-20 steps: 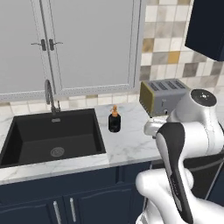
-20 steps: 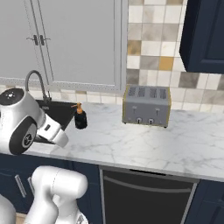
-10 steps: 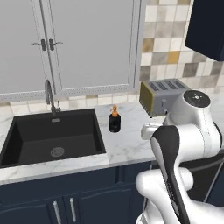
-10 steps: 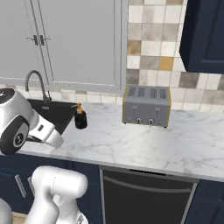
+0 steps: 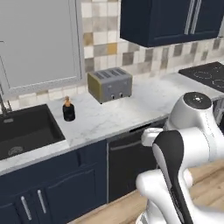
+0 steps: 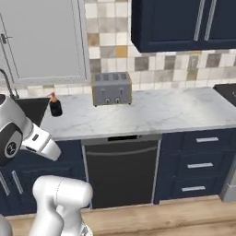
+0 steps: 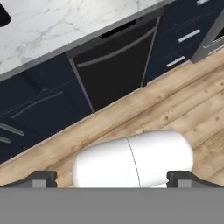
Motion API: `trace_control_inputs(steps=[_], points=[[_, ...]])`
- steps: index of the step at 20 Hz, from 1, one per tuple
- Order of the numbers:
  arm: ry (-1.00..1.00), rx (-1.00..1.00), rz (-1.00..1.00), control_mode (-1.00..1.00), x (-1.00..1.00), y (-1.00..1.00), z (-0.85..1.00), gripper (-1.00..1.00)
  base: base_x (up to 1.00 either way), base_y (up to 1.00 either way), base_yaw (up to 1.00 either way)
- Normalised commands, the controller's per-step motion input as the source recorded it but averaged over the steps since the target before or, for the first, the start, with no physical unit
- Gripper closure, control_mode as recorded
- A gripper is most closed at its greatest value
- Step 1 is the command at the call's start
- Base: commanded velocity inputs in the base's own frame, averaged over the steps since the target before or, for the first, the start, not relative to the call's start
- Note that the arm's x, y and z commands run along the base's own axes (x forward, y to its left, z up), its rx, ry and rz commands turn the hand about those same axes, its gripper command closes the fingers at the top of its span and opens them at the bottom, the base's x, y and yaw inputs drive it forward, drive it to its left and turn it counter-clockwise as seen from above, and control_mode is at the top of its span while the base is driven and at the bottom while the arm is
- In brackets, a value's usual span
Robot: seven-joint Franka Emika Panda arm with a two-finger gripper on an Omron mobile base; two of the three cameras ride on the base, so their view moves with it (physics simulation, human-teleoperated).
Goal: Restock the sink supplies by placing the sponge and soap dispenser on the counter and next to the sink. Make sure the soap dispenser is upright.
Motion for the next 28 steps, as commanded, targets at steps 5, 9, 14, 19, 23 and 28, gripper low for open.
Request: trace_control_inputs(steps=[5, 9, 14, 19, 23, 28], points=[[0.00, 0.00, 0.00, 1.00, 0.00, 0.00, 0.00, -1.00, 0.01, -0.27, -0.95], [0.00, 0.00, 0.00, 1.00, 0.00, 0.00, 0.00, -1.00, 0.01, -0.23, -1.00], [0.00, 0.00, 0.00, 1.00, 0.00, 0.00, 0.00, -1.00, 0.06, -0.42, -0.94], [0.00, 0.00, 0.00, 1.00, 0.00, 0.00, 0.00, -1.00, 0.67, -0.64, -0.71], [0.00, 0.00, 0.00, 1.00, 0.00, 0.00, 0.00, -1.00, 1.00, -0.63, -0.48], [0.00, 0.00, 0.00, 1.00, 0.00, 0.00, 0.00, -1.00, 1.00, -0.40, -0.37]])
